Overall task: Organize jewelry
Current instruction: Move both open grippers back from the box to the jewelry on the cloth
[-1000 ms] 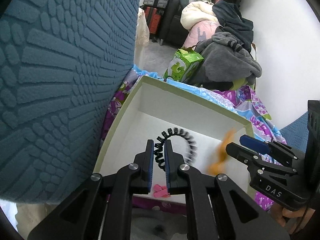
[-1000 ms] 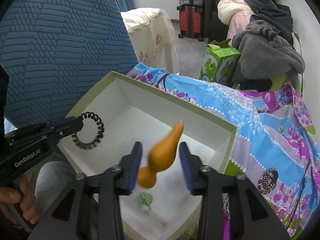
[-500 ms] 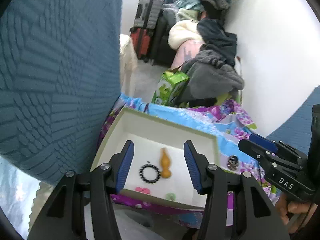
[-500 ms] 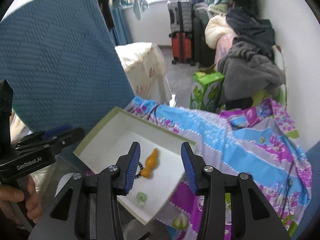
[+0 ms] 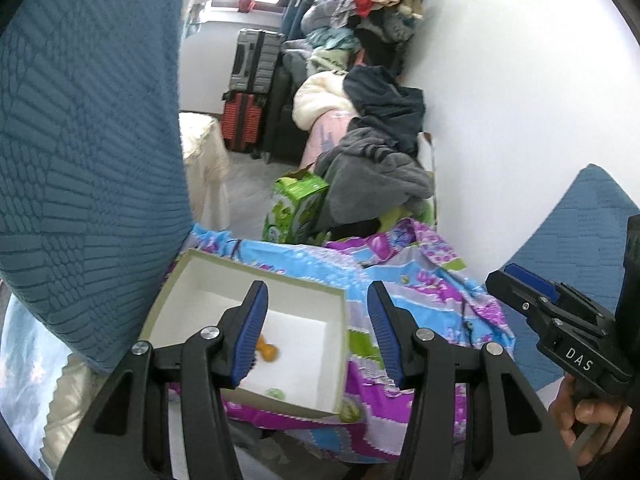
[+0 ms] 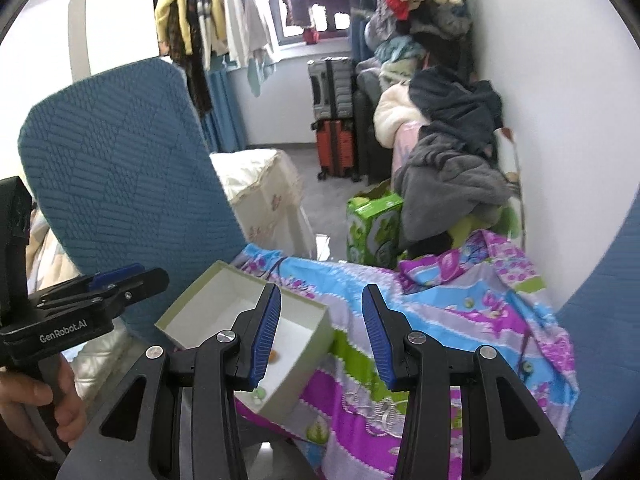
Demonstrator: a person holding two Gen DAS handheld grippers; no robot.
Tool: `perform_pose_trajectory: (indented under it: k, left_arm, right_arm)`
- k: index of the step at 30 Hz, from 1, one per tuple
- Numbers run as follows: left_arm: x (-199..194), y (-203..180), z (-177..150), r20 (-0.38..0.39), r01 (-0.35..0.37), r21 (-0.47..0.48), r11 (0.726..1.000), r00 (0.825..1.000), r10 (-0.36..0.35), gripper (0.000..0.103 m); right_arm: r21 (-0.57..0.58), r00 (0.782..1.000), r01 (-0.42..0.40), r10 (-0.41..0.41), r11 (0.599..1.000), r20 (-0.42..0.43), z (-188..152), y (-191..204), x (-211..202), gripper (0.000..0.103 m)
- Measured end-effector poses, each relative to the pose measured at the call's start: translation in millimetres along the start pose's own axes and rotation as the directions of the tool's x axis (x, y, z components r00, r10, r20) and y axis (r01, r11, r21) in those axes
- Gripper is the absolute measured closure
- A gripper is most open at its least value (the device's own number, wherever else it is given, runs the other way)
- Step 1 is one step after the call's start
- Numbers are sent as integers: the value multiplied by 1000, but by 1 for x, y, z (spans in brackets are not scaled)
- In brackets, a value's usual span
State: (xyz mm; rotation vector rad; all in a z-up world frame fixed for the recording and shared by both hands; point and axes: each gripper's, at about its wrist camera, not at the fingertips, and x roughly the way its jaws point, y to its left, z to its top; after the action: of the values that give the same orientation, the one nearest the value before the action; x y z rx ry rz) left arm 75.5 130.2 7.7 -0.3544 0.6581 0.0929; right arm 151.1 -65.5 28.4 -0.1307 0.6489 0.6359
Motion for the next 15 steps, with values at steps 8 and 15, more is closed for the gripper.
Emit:
perform_pose_trajectory:
  k: [8,15]
  left_arm:
    - [-5,-41,-2,11,61,34,998,998,-61,51]
    - [-4,-73,-12,2,91,73,993,996,-92,51]
  right_arm:
    - [36,997,65,-66,997,35,-11,-34,-36,63]
    - [69,992,108,-113,992,64,-28,-63,-61,63]
